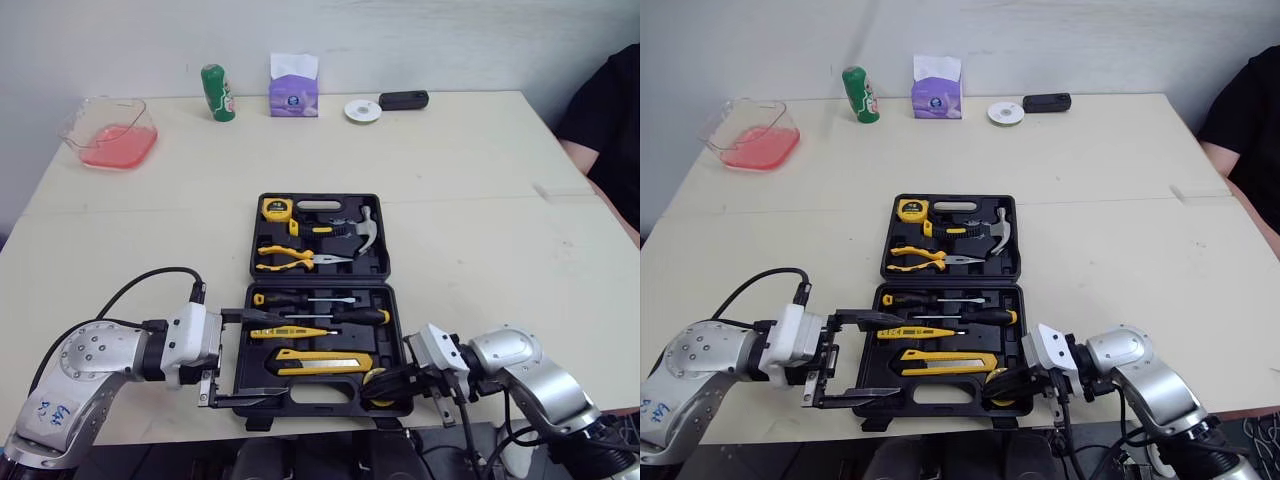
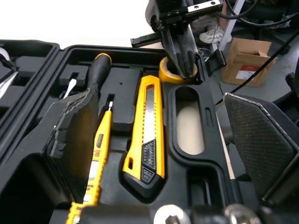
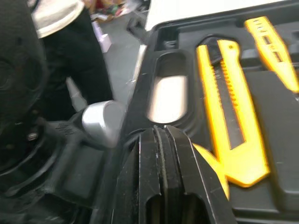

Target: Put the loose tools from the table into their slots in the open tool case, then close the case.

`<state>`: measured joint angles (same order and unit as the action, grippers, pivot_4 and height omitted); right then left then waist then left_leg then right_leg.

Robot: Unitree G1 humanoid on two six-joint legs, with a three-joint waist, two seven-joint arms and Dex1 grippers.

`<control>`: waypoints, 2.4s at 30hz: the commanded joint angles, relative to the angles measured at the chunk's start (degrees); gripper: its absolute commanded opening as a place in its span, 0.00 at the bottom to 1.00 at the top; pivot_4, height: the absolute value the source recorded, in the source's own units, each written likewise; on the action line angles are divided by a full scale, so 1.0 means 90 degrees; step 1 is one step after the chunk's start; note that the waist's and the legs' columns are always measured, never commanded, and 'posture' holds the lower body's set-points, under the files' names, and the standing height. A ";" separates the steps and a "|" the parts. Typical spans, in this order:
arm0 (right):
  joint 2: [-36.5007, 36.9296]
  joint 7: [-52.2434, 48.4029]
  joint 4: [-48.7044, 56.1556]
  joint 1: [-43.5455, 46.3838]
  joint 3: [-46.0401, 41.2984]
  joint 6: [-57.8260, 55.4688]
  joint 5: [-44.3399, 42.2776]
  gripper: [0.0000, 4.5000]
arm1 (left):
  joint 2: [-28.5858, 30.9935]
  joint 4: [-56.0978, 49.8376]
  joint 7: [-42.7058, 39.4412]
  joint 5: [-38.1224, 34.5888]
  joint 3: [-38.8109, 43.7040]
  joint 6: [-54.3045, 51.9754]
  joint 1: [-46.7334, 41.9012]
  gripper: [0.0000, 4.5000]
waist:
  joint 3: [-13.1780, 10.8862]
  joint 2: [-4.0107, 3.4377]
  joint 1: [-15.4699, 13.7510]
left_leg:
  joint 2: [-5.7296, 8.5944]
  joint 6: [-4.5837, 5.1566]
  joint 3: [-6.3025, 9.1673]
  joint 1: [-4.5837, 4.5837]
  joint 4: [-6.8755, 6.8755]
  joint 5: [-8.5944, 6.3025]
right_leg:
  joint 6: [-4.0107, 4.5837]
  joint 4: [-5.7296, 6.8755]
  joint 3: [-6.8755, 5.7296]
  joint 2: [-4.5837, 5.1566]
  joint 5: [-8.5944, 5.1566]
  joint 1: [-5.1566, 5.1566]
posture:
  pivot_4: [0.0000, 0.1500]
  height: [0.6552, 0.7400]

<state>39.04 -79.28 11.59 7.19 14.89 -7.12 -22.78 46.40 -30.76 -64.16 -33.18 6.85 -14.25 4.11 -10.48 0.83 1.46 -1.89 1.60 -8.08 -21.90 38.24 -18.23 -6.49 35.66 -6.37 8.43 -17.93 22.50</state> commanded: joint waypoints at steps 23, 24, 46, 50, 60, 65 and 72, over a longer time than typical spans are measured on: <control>0.0168 -0.0030 -0.0793 0.0185 0.0410 0.0507 0.0297 0.01 | 0.0312 -0.0088 0.0133 -0.0085 0.0233 -0.0330 -0.0373 1.00 | 0.0059 0.0041 0.0006 | -0.0128 -0.0116 0.0005 0.0137 -0.0023 -0.0041 | 0.0100 -0.0012 0.0045 -0.0076 -0.0025 -0.0107 | 1.00 1.00; 0.0238 -0.0096 -0.0674 0.0181 0.0380 0.0452 0.0209 0.01 | 0.0303 -0.0077 0.0147 -0.0069 0.0249 -0.0325 -0.0355 1.00 | 0.0052 0.0029 0.0000 | -0.0128 -0.0113 0.0004 0.0136 -0.0023 -0.0039 | 0.0100 -0.0013 0.0045 -0.0076 -0.0025 -0.0106 | 1.00 1.00; 0.1019 0.1189 -0.1820 0.1303 -0.1419 0.0052 0.0453 0.00 | -0.0520 0.1875 0.1826 0.0975 0.1064 -0.0078 -0.0340 0.51 | 0.0024 -0.0004 -0.0139 | -0.0114 -0.0083 -0.0046 0.0049 -0.0021 -0.0030 | 0.0089 -0.0002 0.0030 -0.0102 -0.0014 0.0007 | 1.00 1.00; 0.0788 0.1434 -0.2392 0.1627 -0.1394 0.0257 0.0767 0.00 | -0.0605 0.2276 0.2031 0.1254 0.0852 -0.0121 -0.0588 0.10 | 0.0022 -0.0006 -0.0125 | -0.0111 -0.0075 -0.0062 0.0044 -0.0017 -0.0027 | 0.0086 -0.0003 0.0028 -0.0102 -0.0013 0.0012 | 1.00 1.00; 0.0234 0.2010 -0.3148 0.2242 -0.0975 0.0329 0.1661 0.00 | -0.0912 0.2433 0.2328 0.1642 0.0243 -0.0313 -0.0731 0.01 | 0.0021 -0.0008 -0.0060 | -0.0116 -0.0077 -0.0062 0.0044 -0.0018 -0.0021 | 0.0079 0.0005 0.0032 -0.0089 -0.0009 0.0015 | 1.00 1.00; -0.0255 0.2182 -0.3420 0.2564 -0.0750 0.0483 0.1913 0.00 | -0.1207 0.2679 0.2533 0.1811 -0.0045 -0.0374 -0.1167 0.01 | 0.0021 -0.0008 0.0018 | -0.0113 -0.0077 -0.0061 0.0046 -0.0015 -0.0018 | 0.0078 0.0015 0.0031 -0.0093 -0.0009 0.0012 | 1.00 1.00; -0.0394 0.1870 -0.3186 0.2477 -0.0636 0.0422 0.1841 0.00 | -0.1326 0.2620 0.2455 0.1839 -0.0298 -0.0552 -0.1374 0.01 | 0.0021 -0.0008 0.0016 | -0.0109 -0.0074 -0.0061 0.0045 -0.0015 -0.0017 | 0.0077 0.0030 0.0030 -0.0095 -0.0008 0.0010 | 1.00 1.00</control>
<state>35.61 -60.68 -18.88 30.42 7.96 -2.81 -5.91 34.59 -5.63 -41.34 -16.48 5.15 -18.97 -8.00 -10.28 0.75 1.61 -2.87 0.94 -8.63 -21.50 38.11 -18.38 -5.79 35.93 -6.11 7.58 -18.00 22.58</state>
